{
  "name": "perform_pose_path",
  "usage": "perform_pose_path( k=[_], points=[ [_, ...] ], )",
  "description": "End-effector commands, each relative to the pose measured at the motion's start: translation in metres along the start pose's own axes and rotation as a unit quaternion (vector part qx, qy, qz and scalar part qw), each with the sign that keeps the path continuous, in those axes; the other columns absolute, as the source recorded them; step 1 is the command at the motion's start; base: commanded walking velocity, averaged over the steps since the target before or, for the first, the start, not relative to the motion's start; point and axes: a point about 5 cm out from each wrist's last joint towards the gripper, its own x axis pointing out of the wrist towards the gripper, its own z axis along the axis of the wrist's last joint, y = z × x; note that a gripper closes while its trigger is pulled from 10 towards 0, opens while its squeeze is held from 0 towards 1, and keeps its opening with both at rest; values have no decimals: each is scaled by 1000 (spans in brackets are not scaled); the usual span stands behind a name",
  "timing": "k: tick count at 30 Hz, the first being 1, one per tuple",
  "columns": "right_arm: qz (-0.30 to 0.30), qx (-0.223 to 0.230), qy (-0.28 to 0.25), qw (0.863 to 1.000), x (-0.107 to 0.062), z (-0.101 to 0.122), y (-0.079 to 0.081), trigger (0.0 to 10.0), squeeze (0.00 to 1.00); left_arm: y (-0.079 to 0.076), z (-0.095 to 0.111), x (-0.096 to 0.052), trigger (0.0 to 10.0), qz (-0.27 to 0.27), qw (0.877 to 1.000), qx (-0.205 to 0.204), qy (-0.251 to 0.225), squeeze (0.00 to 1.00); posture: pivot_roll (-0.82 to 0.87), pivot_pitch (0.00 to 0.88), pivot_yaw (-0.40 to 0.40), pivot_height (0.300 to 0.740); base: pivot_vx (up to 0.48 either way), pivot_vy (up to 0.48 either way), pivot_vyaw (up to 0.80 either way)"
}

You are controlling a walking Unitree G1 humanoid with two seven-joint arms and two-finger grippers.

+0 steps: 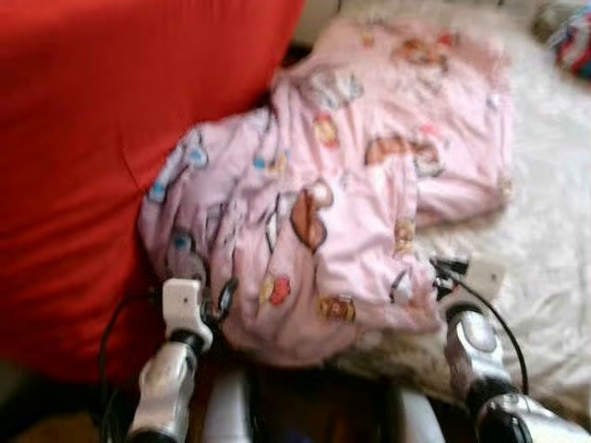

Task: Clean up the room

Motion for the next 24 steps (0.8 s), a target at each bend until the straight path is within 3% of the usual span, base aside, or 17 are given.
perform_pose_path(
  k=[1,6,12,21,22,24],
  points=[
    [-9,4,24,1000,-4,-10,-9,10000,1000,1,2,1,10000,-1,1000,2,-3,0,170,146,25,571,0,0,0],
    [23,19,34,999,-4,-12,-7,10000,1000,3,3,0,10000,2,1000,3,-3,0,171,147,26,571,0,0,0],
    [20,14,38,999,-6,-14,-13,10000,1000,2,2,0,10000,0,1000,3,-2,0,165,146,26,571,0,0,0],
    [69,38,66,995,-10,-24,-6,10000,1000,1,2,1,10000,-2,1000,3,-2,0,170,144,28,571,0,0,0],
    [91,38,72,993,-10,-25,-1,10000,0,2,2,1,10000,-1,1000,3,-2,0,170,144,28,571,0,0,0],
    [101,40,75,991,-9,-24,1,10000,0,2,3,1,10000,-1,1000,4,-2,0,173,144,29,571,0,0,0]
  ],
)
